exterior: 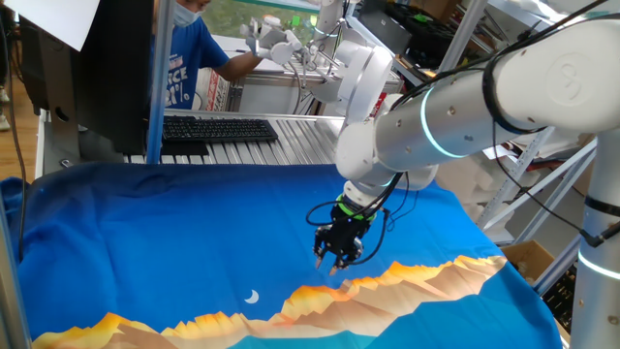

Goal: Approach and touch the side of the small block

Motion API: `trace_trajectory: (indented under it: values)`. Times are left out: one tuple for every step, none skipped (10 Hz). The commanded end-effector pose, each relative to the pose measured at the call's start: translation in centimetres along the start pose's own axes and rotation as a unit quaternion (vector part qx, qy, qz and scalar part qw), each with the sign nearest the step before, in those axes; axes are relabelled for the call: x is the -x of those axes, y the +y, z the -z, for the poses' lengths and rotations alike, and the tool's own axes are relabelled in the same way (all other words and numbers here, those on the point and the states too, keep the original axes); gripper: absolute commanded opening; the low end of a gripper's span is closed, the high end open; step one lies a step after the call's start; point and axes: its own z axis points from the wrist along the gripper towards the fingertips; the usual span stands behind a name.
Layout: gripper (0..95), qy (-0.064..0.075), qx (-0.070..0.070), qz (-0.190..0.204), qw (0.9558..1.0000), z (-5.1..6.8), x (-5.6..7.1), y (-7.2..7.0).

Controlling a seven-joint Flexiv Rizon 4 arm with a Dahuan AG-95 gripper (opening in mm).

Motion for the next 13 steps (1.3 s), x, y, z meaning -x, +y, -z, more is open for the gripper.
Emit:
trace_trajectory:
  values:
    - [19.0, 0.001, 0.0, -0.001, 1.0, 0.2, -0.1, -0.1]
    - [19.0, 0.001, 0.001, 0.0, 1.0, 0.2, -0.1, -0.1]
    - [19.0, 0.0, 0.001, 0.004, 1.0, 0.1, 0.0, -0.3]
    - [19.0, 0.001, 0.002, 0.009, 1.0, -0.1, 0.2, -0.5]
    - [19.0, -0.002, 0.006, 0.009, 0.9999, -0.6, 0.5, -0.8]
    - [19.0, -0.003, 0.01, 0.01, 0.9999, -0.8, 0.6, -0.9]
    - [19.0, -0.004, 0.011, 0.01, 0.9999, -0.8, 0.6, -0.9]
    - [19.0, -0.005, 0.012, 0.01, 0.9999, -0.8, 0.6, -0.9]
    - [19.0, -0.005, 0.011, 0.011, 0.9999, -0.8, 0.6, -0.9]
    - [19.0, -0.005, 0.01, 0.012, 0.9999, -0.8, 0.6, -1.0]
    - [38.0, -0.005, 0.009, 0.012, 0.9999, -0.9, 0.7, -1.1]
    - [57.0, -0.005, 0.008, 0.01, 0.9999, -0.9, 0.7, -1.1]
    - [57.0, -0.004, 0.007, 0.008, 0.9999, -0.9, 0.7, -1.1]
